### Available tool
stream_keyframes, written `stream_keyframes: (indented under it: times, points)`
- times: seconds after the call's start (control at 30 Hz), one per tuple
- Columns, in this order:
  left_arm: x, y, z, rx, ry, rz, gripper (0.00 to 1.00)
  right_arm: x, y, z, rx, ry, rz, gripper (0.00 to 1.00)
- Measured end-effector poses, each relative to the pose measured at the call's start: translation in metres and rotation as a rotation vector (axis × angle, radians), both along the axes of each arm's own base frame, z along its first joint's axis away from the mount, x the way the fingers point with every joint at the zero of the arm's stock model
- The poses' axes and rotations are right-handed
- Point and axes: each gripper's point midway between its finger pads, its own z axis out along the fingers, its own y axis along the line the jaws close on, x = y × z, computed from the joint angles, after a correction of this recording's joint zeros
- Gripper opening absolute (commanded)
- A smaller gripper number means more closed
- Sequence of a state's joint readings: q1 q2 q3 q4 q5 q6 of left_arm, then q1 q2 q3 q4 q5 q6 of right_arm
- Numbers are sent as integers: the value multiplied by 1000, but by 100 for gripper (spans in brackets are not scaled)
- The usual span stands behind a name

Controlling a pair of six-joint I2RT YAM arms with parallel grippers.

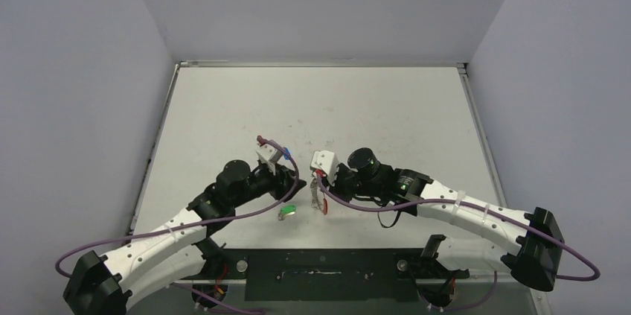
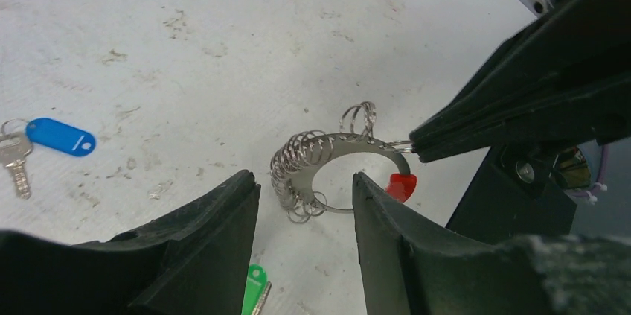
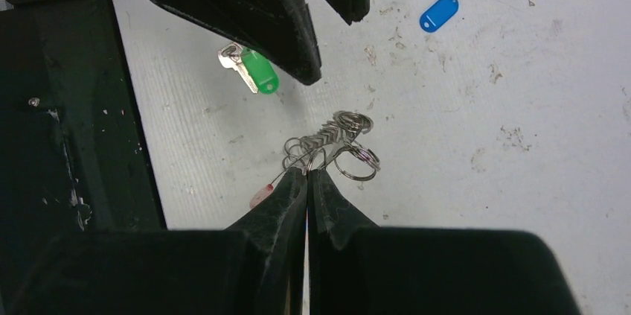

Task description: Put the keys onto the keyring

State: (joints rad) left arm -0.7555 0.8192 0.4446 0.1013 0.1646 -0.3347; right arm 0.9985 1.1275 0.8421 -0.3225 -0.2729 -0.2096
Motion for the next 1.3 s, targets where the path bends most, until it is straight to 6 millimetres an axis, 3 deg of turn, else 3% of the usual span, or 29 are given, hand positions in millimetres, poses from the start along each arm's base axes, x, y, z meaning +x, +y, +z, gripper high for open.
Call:
stream_keyframes:
  times: [0.23, 0.5, 0.9, 1.1, 1.3]
  points:
    - [-33, -18, -20, -8, -134, -231, 47, -5, 0, -14, 29, 42, 41, 0]
    - [-66, -33, -2, 8, -476, -449, 36, -12, 4, -12, 85, 72, 119, 0]
    - [-59, -33, -1, 121, -745, -486, 31, -26, 8, -7, 113, 73, 230, 0]
    - [-56, -36, -12, 175, -776, -515, 19, -30, 9, -6, 119, 79, 250, 0]
    - [-56, -40, -24, 206, -776, -541, 17, -31, 9, -6, 121, 82, 258, 0]
